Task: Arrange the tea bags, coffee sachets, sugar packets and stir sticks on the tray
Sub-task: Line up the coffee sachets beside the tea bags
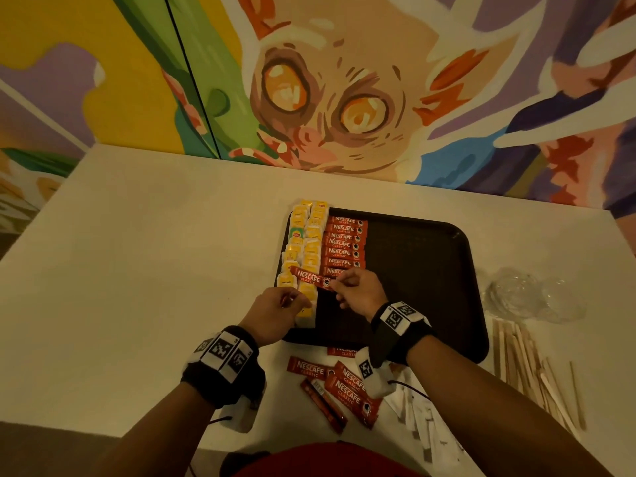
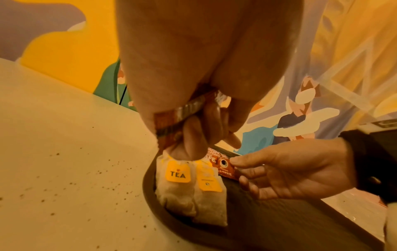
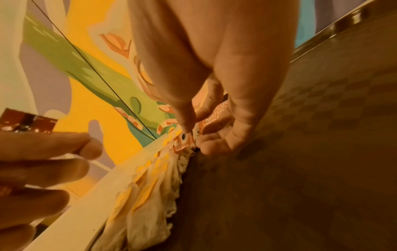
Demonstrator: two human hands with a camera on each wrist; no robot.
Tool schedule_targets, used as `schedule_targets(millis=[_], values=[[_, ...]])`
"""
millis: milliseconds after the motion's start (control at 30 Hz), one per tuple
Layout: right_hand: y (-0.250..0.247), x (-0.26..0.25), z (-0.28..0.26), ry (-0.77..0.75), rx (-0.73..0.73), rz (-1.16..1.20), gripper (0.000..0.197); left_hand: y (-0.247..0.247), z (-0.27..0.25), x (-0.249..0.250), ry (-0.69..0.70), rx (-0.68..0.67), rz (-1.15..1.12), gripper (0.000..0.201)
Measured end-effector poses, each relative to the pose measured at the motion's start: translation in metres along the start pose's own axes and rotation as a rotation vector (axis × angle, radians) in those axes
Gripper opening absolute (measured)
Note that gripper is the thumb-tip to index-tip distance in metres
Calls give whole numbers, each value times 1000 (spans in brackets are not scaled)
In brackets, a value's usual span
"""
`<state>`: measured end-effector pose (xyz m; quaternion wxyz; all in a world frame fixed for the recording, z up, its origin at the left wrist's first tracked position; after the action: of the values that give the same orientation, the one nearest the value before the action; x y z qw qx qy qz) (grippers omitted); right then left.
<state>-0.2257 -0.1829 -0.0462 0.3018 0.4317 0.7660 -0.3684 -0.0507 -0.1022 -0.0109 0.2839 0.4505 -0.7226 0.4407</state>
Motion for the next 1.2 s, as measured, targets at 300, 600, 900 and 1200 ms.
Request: schedule_targets(millis=[300, 600, 900, 1200], values=[[-24, 2, -20, -71, 64, 204, 11, -3, 16, -1, -52, 106, -125, 21], [-49, 3, -44, -134, -63, 299, 19, 9, 32, 25, 2, 134, -189, 15], [-50, 15, -37, -22, 6, 400, 15, 25, 38, 22, -18, 167, -202, 21], [-49, 27, -8, 228, 204, 63, 11, 16, 40, 3, -190, 202, -123, 11]])
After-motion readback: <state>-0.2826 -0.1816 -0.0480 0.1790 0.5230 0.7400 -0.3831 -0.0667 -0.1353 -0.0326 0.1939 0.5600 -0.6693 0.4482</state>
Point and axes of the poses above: each hand's wrist, its own z-axis towards the middle knuckle, its own y-axis out of the palm, x = y × z, the point moved 2 cm from there along z, towards the middle knuckle, and after that the axes turned 2 degrees about -x, right-handed, at the moved point
